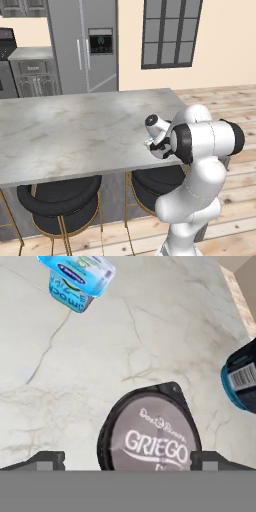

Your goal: Stack the yogurt containers by placing the smaller containers on top of the larger containers.

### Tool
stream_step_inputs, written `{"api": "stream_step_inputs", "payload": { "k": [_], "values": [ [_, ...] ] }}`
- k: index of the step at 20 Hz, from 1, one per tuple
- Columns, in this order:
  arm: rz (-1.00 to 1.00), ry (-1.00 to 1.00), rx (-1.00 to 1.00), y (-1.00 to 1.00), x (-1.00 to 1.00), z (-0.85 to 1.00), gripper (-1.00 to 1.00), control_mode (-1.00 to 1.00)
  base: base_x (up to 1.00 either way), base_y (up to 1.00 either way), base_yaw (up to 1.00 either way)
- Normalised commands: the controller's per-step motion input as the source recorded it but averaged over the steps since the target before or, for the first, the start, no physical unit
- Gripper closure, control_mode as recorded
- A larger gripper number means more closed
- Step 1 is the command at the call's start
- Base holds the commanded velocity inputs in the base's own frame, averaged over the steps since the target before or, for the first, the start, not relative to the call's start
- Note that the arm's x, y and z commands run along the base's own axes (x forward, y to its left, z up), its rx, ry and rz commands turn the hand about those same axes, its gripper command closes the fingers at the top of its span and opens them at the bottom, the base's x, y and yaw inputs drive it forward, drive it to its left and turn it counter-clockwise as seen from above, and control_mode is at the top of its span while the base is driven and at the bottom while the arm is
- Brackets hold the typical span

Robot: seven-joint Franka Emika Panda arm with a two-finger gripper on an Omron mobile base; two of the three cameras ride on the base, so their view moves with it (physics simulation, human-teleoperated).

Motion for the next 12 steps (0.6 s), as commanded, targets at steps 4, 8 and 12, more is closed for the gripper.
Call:
{"api": "stream_step_inputs", "payload": {
  "k": [4, 8, 12],
  "values": [
    [0.0, 0.0, 0.0, -0.12, 0.08, -0.13, -1.0, -1.0, 0.0, 0.0, 0.0],
    [0.0, 0.0, 0.0, -0.05, 0.15, -0.15, -1.0, -1.0, 0.0, 0.0, 0.0],
    [0.0, 0.0, 0.0, 0.0, 0.18, -0.17, -1.0, -1.0, 0.0, 0.0, 0.0]
  ]
}}
